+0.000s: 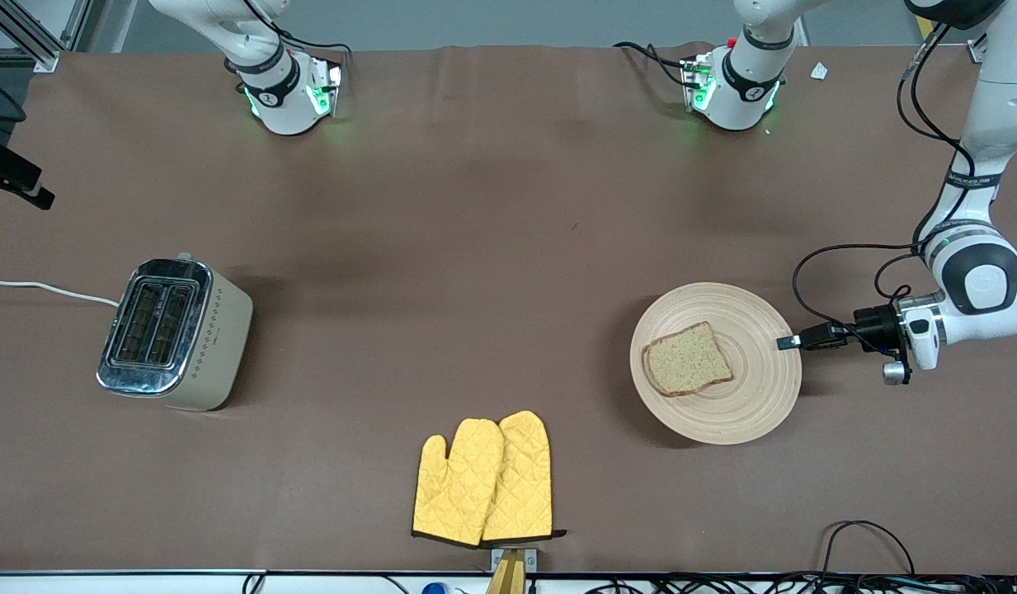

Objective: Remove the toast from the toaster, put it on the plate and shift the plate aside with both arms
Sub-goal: 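Slide the plate with the left gripper away from the toaster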

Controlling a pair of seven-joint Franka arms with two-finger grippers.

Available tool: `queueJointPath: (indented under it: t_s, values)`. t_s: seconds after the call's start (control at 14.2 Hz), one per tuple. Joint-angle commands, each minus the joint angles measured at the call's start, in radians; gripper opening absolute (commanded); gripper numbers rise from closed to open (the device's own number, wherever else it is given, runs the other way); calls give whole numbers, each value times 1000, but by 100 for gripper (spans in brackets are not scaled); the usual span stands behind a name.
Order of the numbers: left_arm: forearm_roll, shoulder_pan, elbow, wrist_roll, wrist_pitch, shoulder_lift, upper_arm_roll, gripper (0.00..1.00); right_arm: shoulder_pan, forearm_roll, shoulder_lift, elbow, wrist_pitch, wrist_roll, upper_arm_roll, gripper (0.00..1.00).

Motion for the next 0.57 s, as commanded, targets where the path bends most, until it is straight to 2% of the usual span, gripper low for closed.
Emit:
queueJointPath:
  t_s: [0.0,0.21,0.49]
  values:
    - [-1,31,-4,54,-35,0,-13,1,-10,-18,-4,-5,0,-11,12,100]
    - [4,51,-4,59,-57,0,-10,1,-3,-37,-4,-5,-55,8,15,100]
    - [22,94,-1,63,-101,-2,-2,1,6,-65,-4,-7,-52,8,18,100]
